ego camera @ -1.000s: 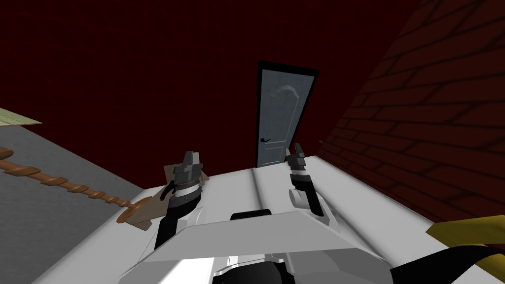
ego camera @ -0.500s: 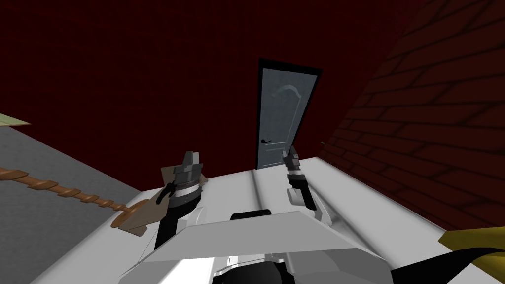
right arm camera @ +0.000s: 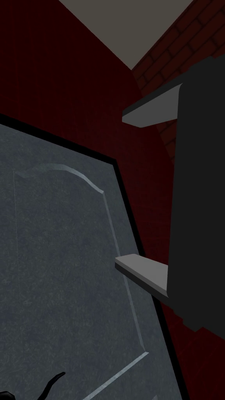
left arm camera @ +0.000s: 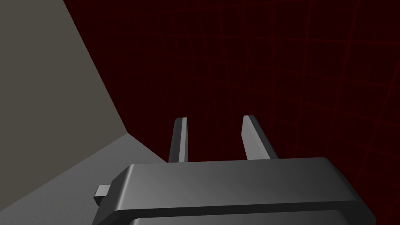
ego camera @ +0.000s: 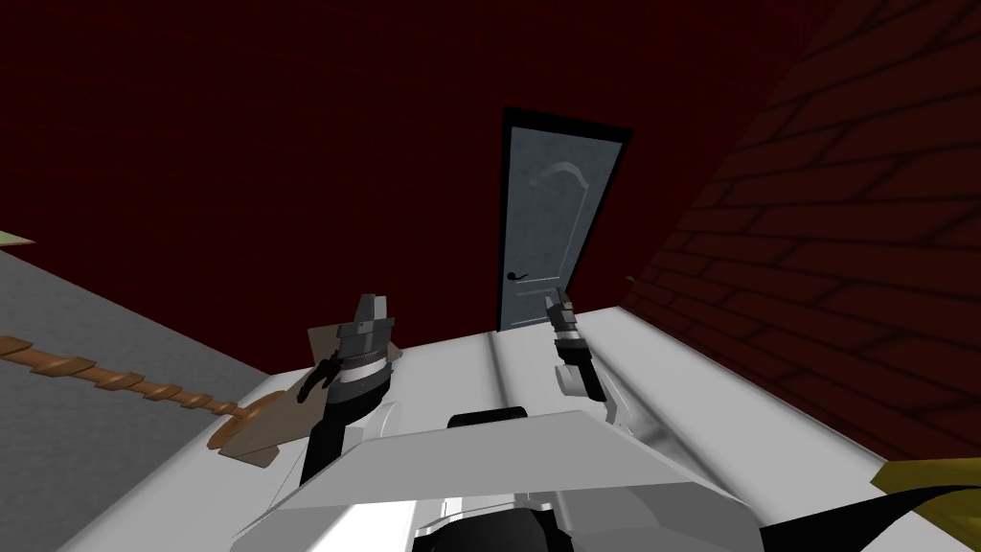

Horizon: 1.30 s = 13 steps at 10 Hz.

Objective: Pull the door open

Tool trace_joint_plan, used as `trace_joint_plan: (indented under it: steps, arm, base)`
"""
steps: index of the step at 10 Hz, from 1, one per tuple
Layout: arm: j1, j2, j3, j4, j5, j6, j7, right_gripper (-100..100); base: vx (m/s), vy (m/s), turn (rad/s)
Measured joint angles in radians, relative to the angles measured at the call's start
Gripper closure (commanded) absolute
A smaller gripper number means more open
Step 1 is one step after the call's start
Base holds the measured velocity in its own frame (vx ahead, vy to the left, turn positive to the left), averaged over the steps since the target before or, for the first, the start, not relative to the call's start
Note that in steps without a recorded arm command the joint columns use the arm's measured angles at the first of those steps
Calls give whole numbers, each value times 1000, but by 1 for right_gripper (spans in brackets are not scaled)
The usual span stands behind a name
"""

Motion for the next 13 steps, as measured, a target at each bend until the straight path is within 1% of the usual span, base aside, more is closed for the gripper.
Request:
trace_joint_plan:
  steps: [1,3,4,5,6,7,9,10,11,12,13]
  arm:
    - [-10,-3,-1,31,4,-9,-1,-100]
    - [-40,-17,-7,93,13,-22,-11,-100]
    - [-44,-18,-6,108,17,-25,-12,-100]
    - [-58,-22,-7,136,21,-27,-14,-100]
    - [-71,-26,-8,166,27,-35,-17,-100]
    - [-74,-27,-8,184,30,-42,-18,-100]
    - [-97,-41,-13,242,38,-57,-26,-100]
    - [-105,-45,-15,263,40,-61,-30,-100]
    - [-118,-51,-19,298,43,-71,-34,-100]
    - [-129,-53,-18,326,50,-79,-36,-100]
    - [-138,-57,-20,345,52,-80,-38,-100]
  base:
    - [73,-17,11]
    - [86,-16,10]
    - [63,-11,6]
    - [80,-20,14]
    - [63,-20,7]
    - [65,-15,7]
    - [61,-18,10]
    - [58,-14,8]
    - [87,-25,11]
    - [63,-20,7]
    - [55,-16,7]
